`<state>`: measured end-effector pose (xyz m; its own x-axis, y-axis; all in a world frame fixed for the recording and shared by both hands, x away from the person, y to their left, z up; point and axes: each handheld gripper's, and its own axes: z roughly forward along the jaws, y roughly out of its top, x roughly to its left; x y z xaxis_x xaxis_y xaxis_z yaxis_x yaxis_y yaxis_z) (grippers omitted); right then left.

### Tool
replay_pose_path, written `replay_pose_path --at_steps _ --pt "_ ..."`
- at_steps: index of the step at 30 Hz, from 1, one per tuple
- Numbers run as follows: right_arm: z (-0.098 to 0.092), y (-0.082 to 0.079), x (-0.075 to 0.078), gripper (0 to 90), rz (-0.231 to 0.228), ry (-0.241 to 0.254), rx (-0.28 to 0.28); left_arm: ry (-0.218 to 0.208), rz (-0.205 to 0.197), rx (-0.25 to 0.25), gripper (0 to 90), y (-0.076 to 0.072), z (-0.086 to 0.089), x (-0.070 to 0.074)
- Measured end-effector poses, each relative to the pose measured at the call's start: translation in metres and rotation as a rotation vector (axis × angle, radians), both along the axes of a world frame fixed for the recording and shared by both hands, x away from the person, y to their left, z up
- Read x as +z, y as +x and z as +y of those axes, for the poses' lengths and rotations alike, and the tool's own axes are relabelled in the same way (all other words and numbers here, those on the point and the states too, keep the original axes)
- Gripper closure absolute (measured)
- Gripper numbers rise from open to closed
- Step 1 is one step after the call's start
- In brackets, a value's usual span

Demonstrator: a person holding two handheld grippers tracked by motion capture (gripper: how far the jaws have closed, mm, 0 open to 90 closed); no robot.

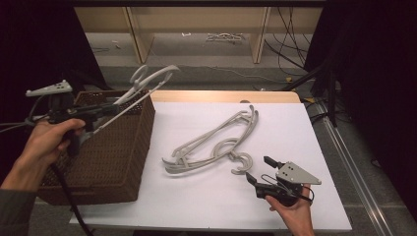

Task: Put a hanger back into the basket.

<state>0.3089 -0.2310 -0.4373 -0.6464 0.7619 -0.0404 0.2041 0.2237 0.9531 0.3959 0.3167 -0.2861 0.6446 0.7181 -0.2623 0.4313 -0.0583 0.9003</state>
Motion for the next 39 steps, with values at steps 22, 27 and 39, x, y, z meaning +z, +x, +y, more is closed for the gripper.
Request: replay_pose_path --at_steps 22,27,39 --pt "0.002 -0.001 -0.002 21.0 0.033 -0.013 -0.009 0.037 0.059 0.078 81.5 -0.038 0.081 -0.041" --pt "0.002 -0.001 -0.002 21.0 0.019 -0.015 -0.005 0.066 0.084 0.092 81.5 -0.033 0.087 -0.046" --pt "0.004 0.001 -0.004 21.0 0.025 -0.024 0.001 0.149 0.167 0.039 81.3 -0.01 0.085 -0.063"
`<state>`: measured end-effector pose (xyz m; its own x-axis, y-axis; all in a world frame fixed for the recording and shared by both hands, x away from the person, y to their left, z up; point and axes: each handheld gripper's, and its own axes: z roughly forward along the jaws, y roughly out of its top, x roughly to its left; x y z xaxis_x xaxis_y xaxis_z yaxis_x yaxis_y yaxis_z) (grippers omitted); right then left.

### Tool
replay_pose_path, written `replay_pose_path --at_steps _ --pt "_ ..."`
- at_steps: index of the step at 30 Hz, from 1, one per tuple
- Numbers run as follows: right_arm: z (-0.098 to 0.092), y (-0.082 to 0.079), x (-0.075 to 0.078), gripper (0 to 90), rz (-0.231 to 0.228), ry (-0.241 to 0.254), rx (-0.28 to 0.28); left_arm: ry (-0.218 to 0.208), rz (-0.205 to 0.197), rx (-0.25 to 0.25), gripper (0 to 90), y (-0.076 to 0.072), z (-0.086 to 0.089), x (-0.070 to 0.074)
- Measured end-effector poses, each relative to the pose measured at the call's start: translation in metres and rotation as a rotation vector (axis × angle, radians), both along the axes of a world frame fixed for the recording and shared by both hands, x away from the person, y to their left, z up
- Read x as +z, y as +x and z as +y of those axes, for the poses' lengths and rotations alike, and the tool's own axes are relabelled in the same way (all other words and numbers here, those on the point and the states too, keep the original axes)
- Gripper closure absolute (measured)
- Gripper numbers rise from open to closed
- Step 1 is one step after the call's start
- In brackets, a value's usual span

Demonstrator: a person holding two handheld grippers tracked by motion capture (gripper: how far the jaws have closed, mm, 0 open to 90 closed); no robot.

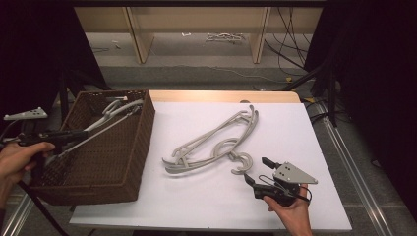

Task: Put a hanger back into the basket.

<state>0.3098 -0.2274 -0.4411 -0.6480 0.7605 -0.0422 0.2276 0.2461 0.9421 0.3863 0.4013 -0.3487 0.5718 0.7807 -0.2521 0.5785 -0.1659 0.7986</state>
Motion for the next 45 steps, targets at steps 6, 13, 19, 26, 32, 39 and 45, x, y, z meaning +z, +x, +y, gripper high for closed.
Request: replay_pose_path --at_steps 6,13,19,26,32,39,45 --pt "0.0 0.0 0.0 21.1 0.006 -0.004 0.004 0.019 0.018 -0.017 81.3 0.008 -0.008 -0.015" --pt "-0.001 -0.001 0.0 21.1 0.008 -0.003 0.004 0.1 0.075 -0.046 81.1 0.019 -0.009 -0.021" --pt "0.0 -0.001 0.0 21.2 0.003 -0.001 0.011 0.23 0.108 -0.033 80.1 0.019 -0.007 -0.029" --pt "0.001 -0.001 0.0 21.1 0.022 0.005 0.008 0.293 0.148 -0.049 80.2 0.017 -0.008 -0.042" --pt "0.001 -0.001 0.0 21.1 0.017 0.008 0.005 0.31 0.177 -0.064 79.9 0.013 -0.01 -0.055" --pt "0.0 -0.001 0.001 21.2 0.014 0.0 0.009 0.336 0.18 -0.112 79.5 0.013 -0.021 -0.058" --pt "0.001 -0.002 0.001 21.1 0.022 0.002 0.01 0.34 0.161 -0.107 75.6 0.012 -0.026 -0.053"
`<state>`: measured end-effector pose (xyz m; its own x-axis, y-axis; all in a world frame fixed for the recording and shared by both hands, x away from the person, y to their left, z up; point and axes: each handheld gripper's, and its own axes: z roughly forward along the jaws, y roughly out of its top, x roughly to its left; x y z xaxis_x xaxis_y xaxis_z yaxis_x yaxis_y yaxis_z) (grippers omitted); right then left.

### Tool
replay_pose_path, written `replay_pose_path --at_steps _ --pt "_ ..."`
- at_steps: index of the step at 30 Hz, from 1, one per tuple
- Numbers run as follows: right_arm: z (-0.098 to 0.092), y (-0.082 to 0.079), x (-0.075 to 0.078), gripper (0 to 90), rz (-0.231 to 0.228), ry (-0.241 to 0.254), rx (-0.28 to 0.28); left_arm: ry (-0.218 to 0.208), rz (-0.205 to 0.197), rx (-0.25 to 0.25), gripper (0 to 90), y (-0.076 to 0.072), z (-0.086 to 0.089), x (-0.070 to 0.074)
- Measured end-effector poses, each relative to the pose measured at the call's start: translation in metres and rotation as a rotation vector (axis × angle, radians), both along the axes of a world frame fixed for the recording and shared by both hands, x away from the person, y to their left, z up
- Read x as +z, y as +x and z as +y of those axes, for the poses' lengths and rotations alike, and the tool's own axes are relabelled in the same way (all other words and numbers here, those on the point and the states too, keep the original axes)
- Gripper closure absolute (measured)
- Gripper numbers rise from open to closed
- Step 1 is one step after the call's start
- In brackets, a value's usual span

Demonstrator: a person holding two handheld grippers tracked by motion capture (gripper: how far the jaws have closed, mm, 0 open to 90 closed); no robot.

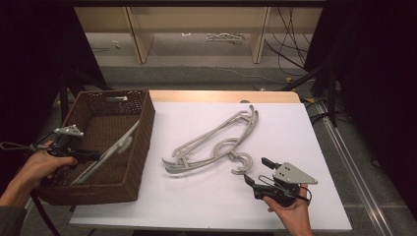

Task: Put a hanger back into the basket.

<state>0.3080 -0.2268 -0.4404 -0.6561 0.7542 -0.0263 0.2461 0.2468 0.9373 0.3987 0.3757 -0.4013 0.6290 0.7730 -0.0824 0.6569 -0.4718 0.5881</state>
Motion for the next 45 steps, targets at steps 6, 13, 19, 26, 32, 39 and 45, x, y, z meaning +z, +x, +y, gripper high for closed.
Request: replay_pose_path --at_steps 6,13,19,26,32,39,45 --pt "-0.001 0.001 0.0 21.1 -0.019 -0.005 -0.001 -0.092 -0.076 0.084 53.7 -0.002 -0.006 0.019" --pt "-0.001 0.0 0.0 21.1 0.004 -0.001 -0.001 -0.196 -0.202 0.178 34.1 -0.009 -0.024 0.045" --pt "-0.001 0.001 0.0 21.1 -0.018 -0.007 -0.001 -0.285 -0.277 0.181 30.5 -0.022 -0.049 0.057" --pt "-0.001 0.001 0.001 21.0 -0.021 -0.003 0.0 -0.345 -0.324 0.139 24.5 -0.037 -0.082 0.063" --pt "-0.001 0.0 0.001 21.0 -0.007 0.014 -0.005 -0.409 -0.4 0.104 24.4 -0.049 -0.115 0.063" --pt "-0.001 0.001 0.001 20.8 -0.019 0.015 0.005 -0.446 -0.443 0.059 22.6 -0.057 -0.153 0.049" --pt "-0.006 -0.002 0.003 18.4 -0.016 0.048 -0.019 -0.44 -0.452 0.018 20.8 -0.073 -0.184 0.018"
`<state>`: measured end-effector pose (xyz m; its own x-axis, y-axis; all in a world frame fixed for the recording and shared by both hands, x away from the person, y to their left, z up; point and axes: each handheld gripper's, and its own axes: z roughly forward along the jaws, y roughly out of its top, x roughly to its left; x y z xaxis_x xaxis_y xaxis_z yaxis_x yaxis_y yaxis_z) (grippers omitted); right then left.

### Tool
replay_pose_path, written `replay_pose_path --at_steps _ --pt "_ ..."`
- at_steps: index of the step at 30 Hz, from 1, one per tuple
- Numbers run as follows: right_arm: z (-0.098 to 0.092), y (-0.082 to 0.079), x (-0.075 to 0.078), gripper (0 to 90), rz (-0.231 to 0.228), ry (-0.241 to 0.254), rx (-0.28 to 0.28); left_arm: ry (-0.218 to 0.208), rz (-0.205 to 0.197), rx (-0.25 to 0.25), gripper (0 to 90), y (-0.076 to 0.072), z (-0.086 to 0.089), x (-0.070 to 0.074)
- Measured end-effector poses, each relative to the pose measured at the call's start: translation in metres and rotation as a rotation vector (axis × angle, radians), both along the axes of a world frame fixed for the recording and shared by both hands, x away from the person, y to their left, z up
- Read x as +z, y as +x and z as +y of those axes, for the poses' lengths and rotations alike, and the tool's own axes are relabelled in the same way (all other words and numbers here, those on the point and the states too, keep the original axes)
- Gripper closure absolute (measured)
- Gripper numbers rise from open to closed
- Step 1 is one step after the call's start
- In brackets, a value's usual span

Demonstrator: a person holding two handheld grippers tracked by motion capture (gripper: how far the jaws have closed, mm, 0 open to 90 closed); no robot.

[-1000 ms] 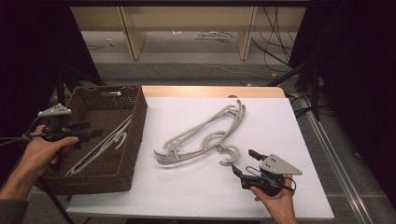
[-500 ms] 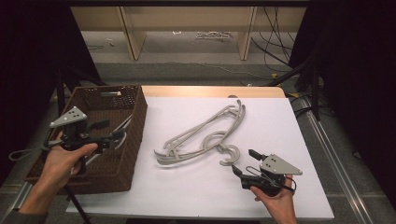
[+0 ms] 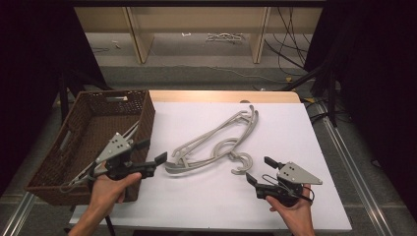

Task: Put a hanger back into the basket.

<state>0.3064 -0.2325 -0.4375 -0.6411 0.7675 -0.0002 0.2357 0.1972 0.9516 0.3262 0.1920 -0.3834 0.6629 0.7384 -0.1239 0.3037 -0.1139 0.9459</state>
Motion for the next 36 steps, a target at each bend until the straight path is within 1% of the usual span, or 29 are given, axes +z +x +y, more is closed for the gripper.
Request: replay_pose_path --at_steps 1,2,3,4,5,6,7,8,9,10,11,13,14,15,16,18,19,21,22,25,27,29,30,31,32,33,34,35,36 --pt "0.0 0.0 0.0 18.4 0.0 0.0 0.0 0.0 0.0 0.0 20.7 0.0 0.0 0.0" --pt "0.001 -0.001 0.0 17.2 0.003 0.028 0.005 0.005 0.002 -0.009 20.4 -0.002 -0.003 -0.004" --pt "0.001 -0.001 0.0 17.2 0.003 0.028 0.005 0.019 0.002 -0.008 20.4 -0.004 -0.005 -0.008" --pt "0.0 -0.003 0.001 17.1 0.002 0.013 -0.004 0.025 0.002 -0.013 20.1 -0.005 -0.007 -0.011" --pt "0.0 -0.003 0.001 17.1 0.002 0.013 -0.004 0.03 0.002 -0.015 20.1 -0.006 -0.008 -0.014" --pt "0.0 -0.003 0.001 17.1 0.0 0.005 0.006 0.044 0.008 -0.023 19.6 -0.007 -0.01 -0.017" --pt "0.0 -0.003 0.001 17.1 0.0 0.005 0.006 0.044 0.008 -0.023 19.3 -0.007 -0.01 -0.017" --pt "0.001 -0.003 0.0 17.1 -0.005 0.019 0.013 0.047 0.009 -0.021 19.3 -0.008 -0.01 -0.019" --pt "0.0 -0.004 0.001 17.1 -0.002 0.002 0.009 0.051 0.007 -0.019 19.3 -0.008 -0.01 -0.019" --pt "0.0 -0.004 0.001 17.1 -0.002 0.002 0.009 0.056 0.005 -0.018 19.3 -0.008 -0.01 -0.02" --pt "-0.001 -0.005 0.002 17.1 0.016 -0.016 0.006 0.056 0.009 -0.012 19.3 -0.008 -0.011 -0.021" --pt "-0.001 -0.005 0.003 17.0 0.017 -0.017 0.005 0.066 0.008 -0.011 18.6 -0.009 -0.012 -0.023" --pt "0.001 -0.003 0.0 17.1 -0.009 0.019 0.01 0.074 0.015 -0.018 18.6 -0.01 -0.015 -0.026" --pt "0.001 -0.003 0.001 17.1 -0.01 0.017 0.011 0.076 0.017 -0.025 18.6 -0.01 -0.016 -0.027" --pt "0.0 -0.004 0.002 17.1 0.002 -0.003 0.003 0.091 0.026 -0.041 18.4 -0.01 -0.021 -0.029" --pt "0.001 -0.004 0.001 17.1 0.007 -0.001 0.004 0.099 0.027 -0.047 17.7 -0.01 -0.023 -0.03" --pt "0.001 -0.004 0.001 17.2 0.008 -0.002 0.005 0.121 0.023 -0.06 17.7 -0.01 -0.026 -0.031" --pt "0.001 -0.004 0.0 17.2 0.005 0.002 0.003 0.137 0.02 -0.08 17.7 -0.009 -0.034 -0.033" --pt "0.0 -0.003 0.001 17.2 0.007 -0.008 0.002 0.145 0.022 -0.083 17.7 -0.009 -0.037 -0.033" --pt "0.0 -0.003 0.001 17.2 0.006 -0.011 -0.001 0.164 0.019 -0.105 18.4 -0.009 -0.048 -0.036" --pt "0.0 -0.004 0.001 17.2 0.008 -0.011 0.001 0.181 0.009 -0.123 18.4 -0.007 -0.055 -0.038" --pt "0.002 -0.004 0.002 17.2 -0.005 -0.01 -0.008 0.191 0.018 -0.126 18.4 -0.004 -0.061 -0.04" --pt "0.004 -0.004 0.002 17.4 -0.009 -0.01 -0.009 0.218 0.035 -0.146 18.4 0.0 -0.067 -0.042" --pt "0.004 -0.004 0.002 17.4 -0.009 -0.01 -0.009 0.218 0.035 -0.146 18.4 0.0 -0.067 -0.042" --pt "0.004 -0.003 0.002 17.7 -0.014 -0.018 0.003 0.25 0.047 -0.161 18.4 0.003 -0.071 -0.045" --pt "0.005 -0.004 0.002 18.0 0.001 -0.025 0.009 0.258 0.049 -0.16 18.5 0.005 -0.074 -0.046" --pt "0.006 -0.003 0.001 18.0 0.002 -0.01 0.019 0.258 0.063 -0.163 18.8 0.008 -0.078 -0.047" --pt "0.005 -0.001 0.001 18.0 -0.017 -0.027 0.019 0.268 0.059 -0.169 19.3 0.011 -0.08 -0.047" --pt "0.005 -0.002 0.001 18.0 -0.001 -0.023 0.008 0.303 0.072 -0.181 19.7 0.017 -0.084 -0.047"
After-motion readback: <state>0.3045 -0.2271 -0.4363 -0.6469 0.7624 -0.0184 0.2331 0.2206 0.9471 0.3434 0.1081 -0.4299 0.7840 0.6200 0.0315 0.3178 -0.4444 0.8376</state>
